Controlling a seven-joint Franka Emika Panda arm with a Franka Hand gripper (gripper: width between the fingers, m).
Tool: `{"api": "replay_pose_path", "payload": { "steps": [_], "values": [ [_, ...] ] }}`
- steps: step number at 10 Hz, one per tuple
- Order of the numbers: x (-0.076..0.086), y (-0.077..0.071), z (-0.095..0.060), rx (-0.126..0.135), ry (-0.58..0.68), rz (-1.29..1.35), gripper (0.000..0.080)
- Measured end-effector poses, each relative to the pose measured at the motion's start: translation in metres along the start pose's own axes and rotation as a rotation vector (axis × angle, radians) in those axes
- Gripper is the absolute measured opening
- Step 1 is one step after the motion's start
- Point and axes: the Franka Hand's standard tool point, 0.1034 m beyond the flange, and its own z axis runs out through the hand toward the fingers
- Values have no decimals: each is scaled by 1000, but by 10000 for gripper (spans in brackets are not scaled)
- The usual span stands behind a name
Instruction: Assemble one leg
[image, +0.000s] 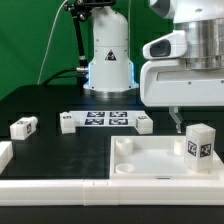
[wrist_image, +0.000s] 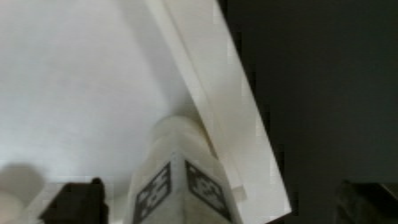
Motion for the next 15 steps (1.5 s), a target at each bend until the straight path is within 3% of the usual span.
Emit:
{"api": "replay_pose_path", "payload": {
  "steps": [2,6,9,10,11,12,13,15],
  "values": [
    [4,11,0,-29,-8,-255,649],
    [4,11,1,-41,-13,-571,649],
    [5,12,1,-40,-14,-594,649],
    [5,12,1,-40,-14,-594,509],
    [5,12,1,-40,-14,-594,509],
    [5,12,1,-41,-13,-595,360],
    [6,14,1,-42,-12,-592,291],
    [6,14,1,-42,-12,-575,291]
  ]
}}
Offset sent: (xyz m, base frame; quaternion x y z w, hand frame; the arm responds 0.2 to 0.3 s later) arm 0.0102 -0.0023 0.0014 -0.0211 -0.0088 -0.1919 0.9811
